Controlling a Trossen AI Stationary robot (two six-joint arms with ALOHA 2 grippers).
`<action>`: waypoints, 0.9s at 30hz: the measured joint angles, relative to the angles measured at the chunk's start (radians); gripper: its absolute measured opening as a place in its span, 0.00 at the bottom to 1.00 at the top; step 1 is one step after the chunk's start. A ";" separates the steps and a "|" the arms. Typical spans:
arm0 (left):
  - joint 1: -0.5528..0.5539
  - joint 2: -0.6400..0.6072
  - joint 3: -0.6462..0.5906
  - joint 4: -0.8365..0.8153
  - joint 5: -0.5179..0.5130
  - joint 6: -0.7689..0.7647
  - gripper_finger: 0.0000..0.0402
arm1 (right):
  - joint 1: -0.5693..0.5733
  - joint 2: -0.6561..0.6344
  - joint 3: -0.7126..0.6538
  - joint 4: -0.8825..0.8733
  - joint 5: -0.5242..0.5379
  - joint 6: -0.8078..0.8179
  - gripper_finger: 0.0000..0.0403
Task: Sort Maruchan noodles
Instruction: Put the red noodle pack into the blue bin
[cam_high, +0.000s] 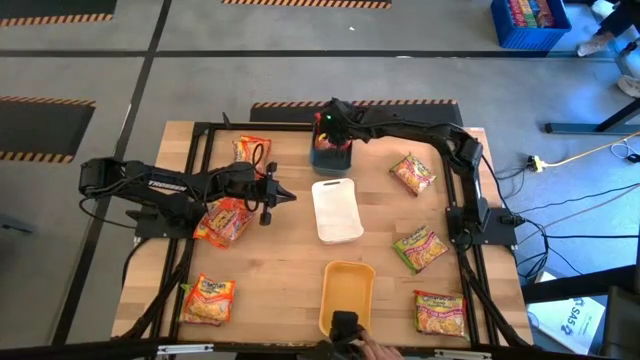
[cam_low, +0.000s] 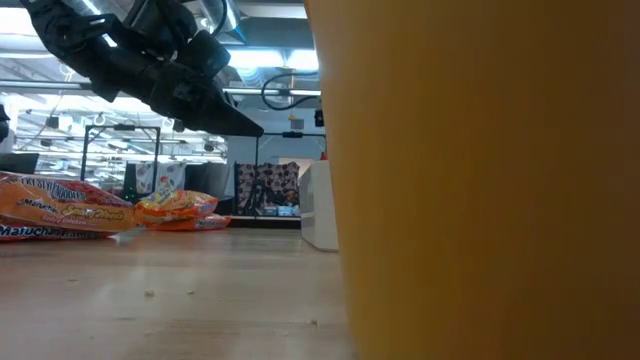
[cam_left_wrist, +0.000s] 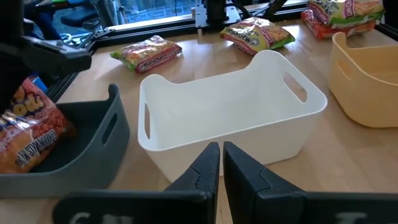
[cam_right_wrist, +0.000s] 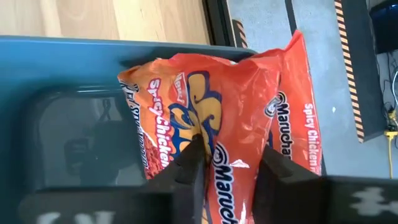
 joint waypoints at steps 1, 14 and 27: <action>0.000 0.000 0.000 0.000 0.000 0.000 0.04 | 0.000 0.002 0.000 -0.003 -0.005 0.003 0.25; 0.000 0.000 0.000 0.000 0.000 0.000 0.04 | 0.003 -0.013 0.000 -0.003 -0.121 0.009 0.52; 0.000 0.000 -0.001 0.072 -0.012 -0.001 0.04 | 0.165 -0.333 0.002 -0.345 -0.181 0.220 0.48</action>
